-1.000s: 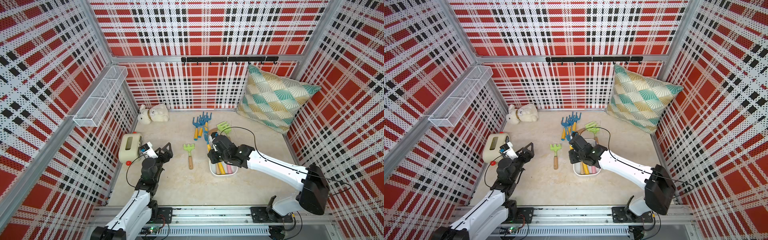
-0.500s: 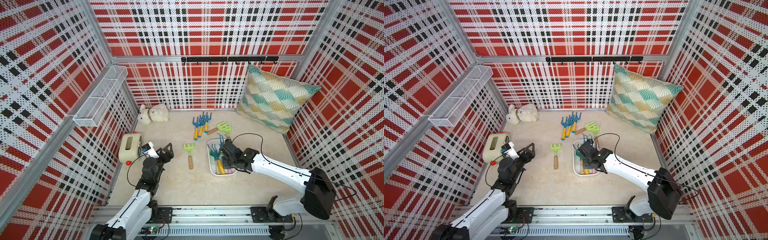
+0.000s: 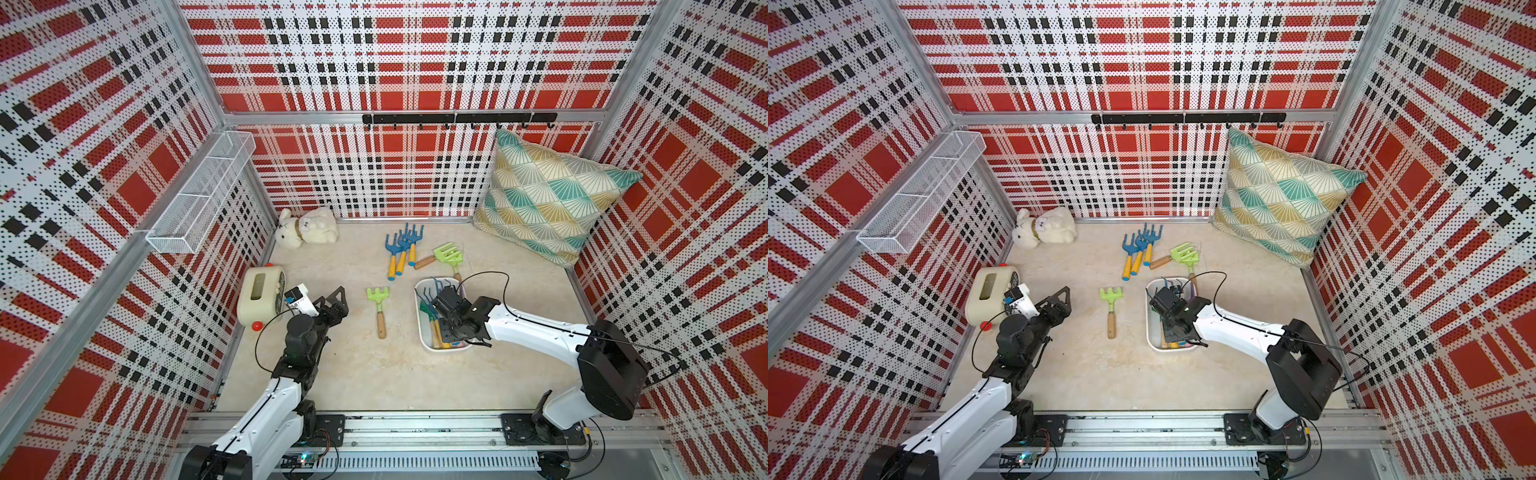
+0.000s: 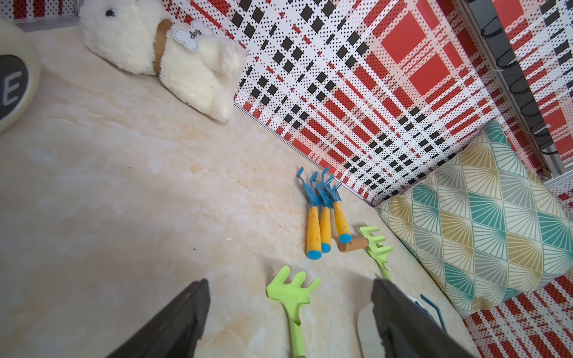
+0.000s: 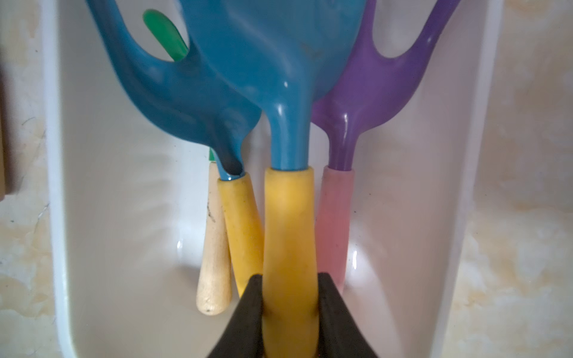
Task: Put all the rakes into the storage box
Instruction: Place the rake in the storage box, then pick up the rake at the center of the board.
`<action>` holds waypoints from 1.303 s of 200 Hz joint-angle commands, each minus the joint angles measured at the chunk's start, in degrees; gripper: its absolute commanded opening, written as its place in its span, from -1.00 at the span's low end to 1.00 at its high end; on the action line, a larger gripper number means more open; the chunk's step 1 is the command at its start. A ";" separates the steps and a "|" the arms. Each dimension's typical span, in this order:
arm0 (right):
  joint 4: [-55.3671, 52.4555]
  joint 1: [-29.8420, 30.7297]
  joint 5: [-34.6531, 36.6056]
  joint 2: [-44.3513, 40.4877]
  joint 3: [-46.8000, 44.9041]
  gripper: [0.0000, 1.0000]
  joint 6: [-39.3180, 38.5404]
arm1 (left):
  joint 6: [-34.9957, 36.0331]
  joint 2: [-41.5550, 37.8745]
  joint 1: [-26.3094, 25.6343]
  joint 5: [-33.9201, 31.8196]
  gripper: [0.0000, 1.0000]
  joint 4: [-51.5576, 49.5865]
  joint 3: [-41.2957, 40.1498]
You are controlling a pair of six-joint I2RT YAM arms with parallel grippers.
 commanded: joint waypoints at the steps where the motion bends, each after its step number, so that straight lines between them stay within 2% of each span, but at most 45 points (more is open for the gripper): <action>1: 0.37 0.59 0.03 -0.63 -1.00 -0.76 1.11 | 0.95 0.25 -0.46 -0.33 0.76 1.33 0.31; 19: -0.50 0.59 0.06 -0.90 -1.30 -0.24 1.15 | 1.04 0.61 -0.70 -0.33 0.76 1.42 0.43; 38: -1.50 0.57 0.91 -2.08 -0.81 -0.03 1.15 | 1.04 0.74 -0.94 -0.50 0.76 1.51 0.43; 57: -2.37 0.66 0.92 -3.72 0.38 0.03 1.01 | 1.13 0.71 -1.06 -0.68 0.75 1.51 0.37; 89: 0.12 1.39 -1.11 -6.80 2.01 0.11 0.32 | 0.91 1.34 -1.06 -1.03 0.76 1.67 0.42; 107: 5.15 3.02 -6.79 -7.67 2.69 0.15 -0.54 | 0.43 2.90 -0.88 -0.37 0.76 2.18 0.60; 130: 9.44 5.25 -11.97 -5.13 5.71 0.15 -1.01 | -0.73 5.90 0.41 1.57 0.76 3.03 1.09; 149: 9.73 7.00 -13.17 -0.74 9.97 0.11 -1.45 | -1.89 8.29 2.04 4.03 0.76 4.02 1.14; 197: 5.74 9.47 -10.08 11.62 21.44 -0.01 -1.45 | -2.73 8.51 3.60 5.40 0.76 4.32 0.79; 260: -0.46 9.82 -4.11 28.32 36.29 0.01 -1.81 | -3.35 4.68 3.97 4.69 0.76 4.23 -0.61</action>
